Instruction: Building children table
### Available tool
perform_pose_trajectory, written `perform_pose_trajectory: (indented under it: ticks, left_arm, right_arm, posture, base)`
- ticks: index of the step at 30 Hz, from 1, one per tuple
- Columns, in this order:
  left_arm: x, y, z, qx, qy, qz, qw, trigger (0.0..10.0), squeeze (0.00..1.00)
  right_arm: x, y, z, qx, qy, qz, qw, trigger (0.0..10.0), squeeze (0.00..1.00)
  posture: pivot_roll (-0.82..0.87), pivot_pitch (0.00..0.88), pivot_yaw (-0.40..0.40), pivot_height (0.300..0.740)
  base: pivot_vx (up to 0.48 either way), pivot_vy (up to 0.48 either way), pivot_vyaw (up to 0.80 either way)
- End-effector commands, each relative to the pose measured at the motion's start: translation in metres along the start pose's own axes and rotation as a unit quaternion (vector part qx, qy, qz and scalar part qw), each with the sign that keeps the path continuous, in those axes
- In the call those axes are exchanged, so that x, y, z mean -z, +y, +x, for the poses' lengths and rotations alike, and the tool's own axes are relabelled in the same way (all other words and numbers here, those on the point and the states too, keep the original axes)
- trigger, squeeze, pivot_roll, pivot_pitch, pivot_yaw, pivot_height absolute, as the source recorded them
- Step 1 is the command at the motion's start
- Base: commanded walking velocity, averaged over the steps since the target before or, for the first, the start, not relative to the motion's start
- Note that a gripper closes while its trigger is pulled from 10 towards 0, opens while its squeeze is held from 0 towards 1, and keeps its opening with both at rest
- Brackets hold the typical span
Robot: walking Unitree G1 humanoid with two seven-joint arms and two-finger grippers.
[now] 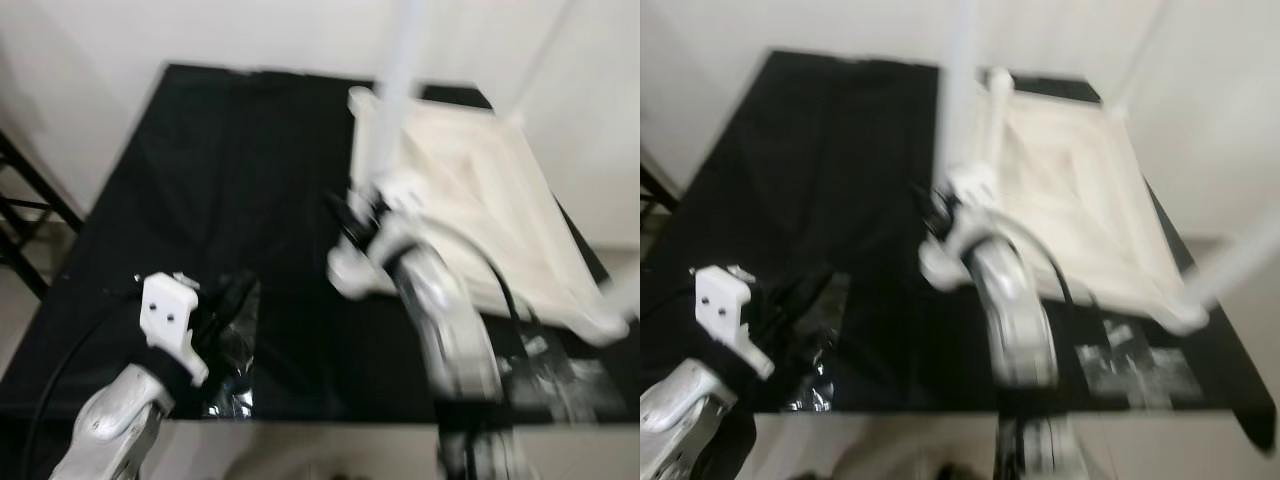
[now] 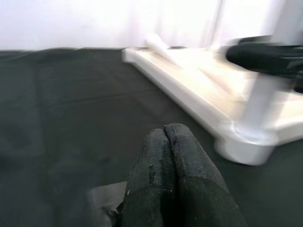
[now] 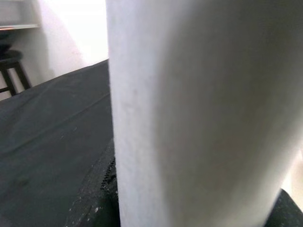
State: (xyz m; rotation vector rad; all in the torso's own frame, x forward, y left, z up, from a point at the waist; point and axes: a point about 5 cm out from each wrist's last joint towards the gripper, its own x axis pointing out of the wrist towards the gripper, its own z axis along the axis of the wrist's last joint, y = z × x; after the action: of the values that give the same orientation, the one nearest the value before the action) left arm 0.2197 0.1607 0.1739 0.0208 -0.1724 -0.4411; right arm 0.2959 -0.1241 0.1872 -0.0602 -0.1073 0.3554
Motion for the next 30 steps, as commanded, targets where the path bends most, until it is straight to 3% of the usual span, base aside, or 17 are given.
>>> perform_pose_trajectory:
  ticks: [1, 5, 6, 7, 8, 9, 10, 16, 17, 18, 19, 20, 21, 22, 26, 30]
  left_arm:
    - [0.001, -0.001, 0.003, 0.018, -0.001, -0.006, 1.000, 10.0, 0.00]
    - [0.002, 0.000, 0.003, 0.020, -0.001, -0.007, 1.000, 10.0, 0.00]
    - [0.002, 0.000, 0.004, 0.019, -0.001, -0.006, 1.000, 10.0, 0.00]
    - [0.002, 0.000, 0.004, 0.018, -0.002, -0.006, 1.000, 10.0, 0.00]
    - [0.002, 0.000, 0.004, 0.018, -0.002, -0.006, 1.000, 10.0, 0.00]
    - [0.002, 0.000, 0.004, 0.018, -0.002, -0.006, 1.000, 10.0, 0.00]
    - [0.002, 0.000, 0.004, 0.018, -0.002, -0.005, 1.000, 10.0, 0.00]
    - [0.003, -0.001, 0.005, 0.020, -0.003, -0.005, 1.000, 10.0, 0.00]
    - [0.003, -0.001, 0.005, 0.020, -0.004, -0.005, 1.000, 10.0, 0.00]
    - [0.003, -0.001, 0.005, 0.020, -0.004, -0.005, 1.000, 10.0, 0.00]
    - [0.003, -0.001, 0.005, 0.020, -0.004, -0.004, 1.000, 10.0, 0.00]
    - [0.003, -0.002, 0.005, 0.020, -0.004, -0.004, 1.000, 10.0, 0.00]
    - [0.003, -0.002, 0.005, 0.020, -0.004, -0.004, 1.000, 10.0, 0.00]
    - [0.003, -0.002, 0.005, 0.020, -0.004, -0.004, 1.000, 10.0, 0.00]
    - [0.004, -0.003, 0.005, 0.022, -0.003, -0.004, 1.000, 10.0, 0.00]
    - [0.004, -0.004, 0.005, 0.022, -0.004, -0.005, 1.000, 10.0, 0.00]
  right_arm:
    - [0.022, -0.012, -0.011, 0.004, 0.081, -0.045, 0.996, 0.0, 0.00]
    - [0.024, -0.014, -0.010, -0.012, 0.087, -0.045, 0.995, 0.0, 0.00]
    - [0.025, -0.003, -0.006, -0.063, 0.098, -0.028, 0.993, 0.0, 0.00]
    - [0.023, 0.001, -0.005, -0.067, 0.105, -0.020, 0.992, 4.0, 0.00]
    - [0.023, 0.001, -0.005, -0.067, 0.105, -0.020, 0.992, 4.0, 0.00]
    - [0.020, 0.002, -0.004, -0.063, 0.107, -0.015, 0.992, 6.2, 0.00]
    - [0.018, 0.004, 0.000, -0.084, 0.108, -0.009, 0.991, 10.0, 1.00]
    - [0.004, 0.010, 0.010, -0.184, 0.093, 0.008, 0.978, 10.0, 1.00]
    - [-0.001, 0.013, 0.013, -0.243, 0.072, 0.001, 0.967, 10.0, 1.00]
    - [-0.001, 0.013, 0.013, -0.243, 0.072, 0.001, 0.967, 10.0, 1.00]
    - [-0.006, 0.013, 0.016, -0.296, 0.053, -0.014, 0.954, 10.0, 0.21]
    - [-0.010, 0.011, 0.021, -0.341, 0.040, -0.028, 0.939, 10.0, 0.00]
    - [-0.012, 0.008, 0.024, -0.366, 0.035, -0.036, 0.929, 10.0, 0.00]
    - [-0.012, 0.008, 0.024, -0.366, 0.035, -0.036, 0.929, 10.0, 0.00]
    - [-0.020, 0.001, 0.037, -0.448, 0.037, -0.055, 0.892, 10.0, 0.00]
    - [-0.025, -0.004, 0.048, -0.471, 0.045, -0.046, 0.880, 10.0, 0.00]
  posture:
    - [0.00, 0.140, -0.093, 0.740]
    - [0.00, 0.134, -0.098, 0.740]
    - [0.01, 0.127, -0.098, 0.740]
    - [0.01, 0.123, -0.099, 0.740]
    - [0.01, 0.123, -0.099, 0.740]
    - [0.01, 0.123, -0.099, 0.740]
    - [0.01, 0.120, -0.103, 0.740]
    - [0.02, 0.113, -0.105, 0.740]
    - [0.03, 0.109, -0.098, 0.740]
    - [0.03, 0.109, -0.098, 0.740]
    - [0.04, 0.107, -0.098, 0.740]
    - [0.05, 0.103, -0.100, 0.740]
    - [0.05, 0.103, -0.101, 0.740]
    - [0.05, 0.103, -0.101, 0.740]
    - [0.06, 0.102, -0.106, 0.740]
    - [0.06, 0.100, -0.108, 0.740]
  base:
    - [0.000, 0.000, 0.00]
    - [0.000, 0.000, 0.00]
    - [0.000, 0.000, 0.00]
    - [0.000, 0.000, 0.00]
    - [0.000, 0.000, 0.00]
    - [0.000, 0.000, 0.00]
    - [0.000, 0.000, 0.00]
    - [0.000, 0.000, 0.00]
    - [0.000, 0.000, 0.00]
    - [0.000, 0.000, 0.00]
    - [0.000, 0.000, 0.00]
    - [0.000, 0.000, 0.00]
    - [0.000, 0.000, 0.00]
    - [0.000, 0.000, 0.00]
    - [0.000, 0.000, 0.00]
    - [0.000, 0.000, 0.00]
